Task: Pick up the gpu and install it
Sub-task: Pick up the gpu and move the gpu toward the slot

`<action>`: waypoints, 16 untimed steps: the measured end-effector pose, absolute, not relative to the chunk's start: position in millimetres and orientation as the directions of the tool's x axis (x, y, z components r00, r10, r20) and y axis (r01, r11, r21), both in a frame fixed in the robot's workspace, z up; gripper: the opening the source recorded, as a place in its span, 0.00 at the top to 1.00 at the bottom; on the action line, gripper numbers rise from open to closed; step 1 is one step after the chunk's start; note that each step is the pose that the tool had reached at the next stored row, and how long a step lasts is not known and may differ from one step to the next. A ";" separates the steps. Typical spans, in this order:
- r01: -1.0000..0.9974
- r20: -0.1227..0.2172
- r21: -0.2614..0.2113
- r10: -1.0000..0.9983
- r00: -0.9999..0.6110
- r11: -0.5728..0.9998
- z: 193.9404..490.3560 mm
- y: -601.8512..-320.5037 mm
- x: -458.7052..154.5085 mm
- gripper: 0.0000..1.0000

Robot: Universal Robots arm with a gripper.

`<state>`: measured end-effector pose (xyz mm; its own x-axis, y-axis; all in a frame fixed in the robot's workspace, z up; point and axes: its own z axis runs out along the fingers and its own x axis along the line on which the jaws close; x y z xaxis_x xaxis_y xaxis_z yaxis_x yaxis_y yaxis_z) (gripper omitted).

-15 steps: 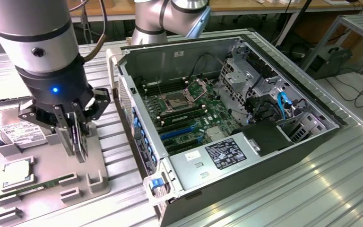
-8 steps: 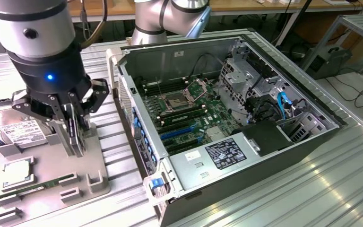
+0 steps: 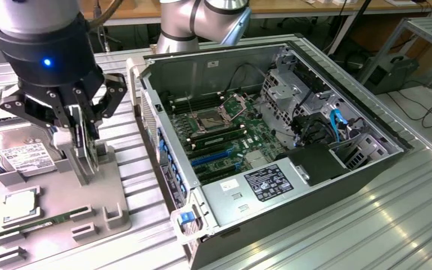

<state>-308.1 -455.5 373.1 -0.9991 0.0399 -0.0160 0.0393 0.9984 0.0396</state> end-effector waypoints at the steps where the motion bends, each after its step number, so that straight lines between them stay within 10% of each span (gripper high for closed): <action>1: 0.039 -0.016 0.039 0.040 -0.999 0.998 377.2 -455.6 -308.1 0.72; 16: 0.022 -0.014 0.039 0.023 -1.000 0.999 431.7 -455.3 -308.0 0.72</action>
